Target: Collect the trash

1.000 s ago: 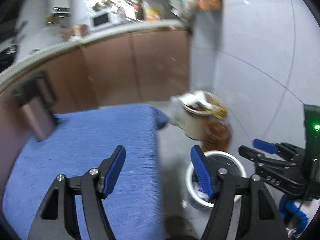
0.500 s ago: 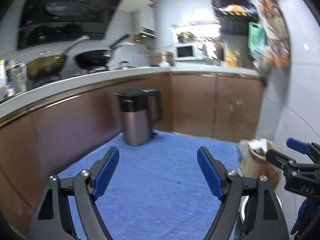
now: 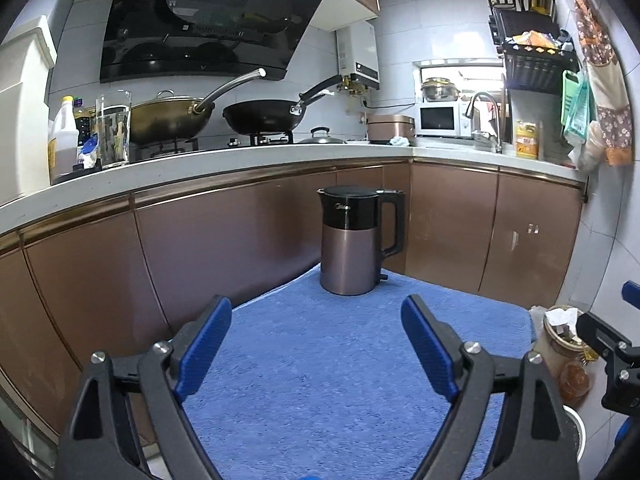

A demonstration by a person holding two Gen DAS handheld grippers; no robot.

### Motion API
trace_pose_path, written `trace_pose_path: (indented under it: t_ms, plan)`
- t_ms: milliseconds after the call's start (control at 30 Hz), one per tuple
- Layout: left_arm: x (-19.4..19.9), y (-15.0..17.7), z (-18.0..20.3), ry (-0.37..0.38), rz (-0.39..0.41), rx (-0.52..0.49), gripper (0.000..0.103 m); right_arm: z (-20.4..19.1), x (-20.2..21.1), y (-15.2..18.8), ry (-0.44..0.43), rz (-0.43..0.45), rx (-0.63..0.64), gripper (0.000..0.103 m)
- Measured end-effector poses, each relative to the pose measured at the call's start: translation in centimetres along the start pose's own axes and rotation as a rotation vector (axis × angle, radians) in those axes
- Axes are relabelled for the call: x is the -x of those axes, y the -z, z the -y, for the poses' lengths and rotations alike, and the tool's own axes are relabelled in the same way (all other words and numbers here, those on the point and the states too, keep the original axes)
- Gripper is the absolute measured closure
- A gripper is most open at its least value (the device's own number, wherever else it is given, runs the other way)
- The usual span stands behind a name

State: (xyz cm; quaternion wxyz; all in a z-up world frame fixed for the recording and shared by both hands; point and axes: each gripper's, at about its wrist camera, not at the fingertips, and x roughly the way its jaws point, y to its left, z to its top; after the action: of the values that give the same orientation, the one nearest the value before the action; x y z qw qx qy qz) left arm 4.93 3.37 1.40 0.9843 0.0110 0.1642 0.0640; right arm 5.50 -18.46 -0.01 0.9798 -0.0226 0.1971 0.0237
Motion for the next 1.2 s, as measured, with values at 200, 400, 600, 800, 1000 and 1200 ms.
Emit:
trace_pose_path:
  t_ms: [200, 400, 600, 800, 1000, 1200]
  plan:
    - [-0.9, 0.7, 0.6, -0.025, -0.029, -0.031, 0.016, 1.1, -1.2, 0.8, 0.059, -0.043, -0.027, 0.001]
    - [-1.6, 1.4, 1.4, -0.04, -0.044, -0.051, 0.016, 2.9, -2.3, 1.9, 0.151, -0.09, -0.078, 0.0]
    - [-2.3, 1.7, 1.9, -0.031, -0.064, -0.049, 0.016, 5.4, -3.0, 2.8, 0.204, -0.114, -0.137, 0.0]
    - [-2.8, 1.9, 2.3, -0.029, -0.064, -0.043, 0.016, 7.0, -3.7, 3.5, 0.227, -0.14, -0.17, 0.0]
    - [-3.1, 1.8, 2.0, -0.044, -0.053, -0.026, 0.016, 8.5, -3.6, 3.6, 0.309, -0.131, -0.188, 0.0]
    - [-3.7, 1.8, 2.0, -0.046, -0.057, -0.016, 0.016, 9.4, -2.8, 3.6, 0.365, -0.105, -0.199, 0.0]
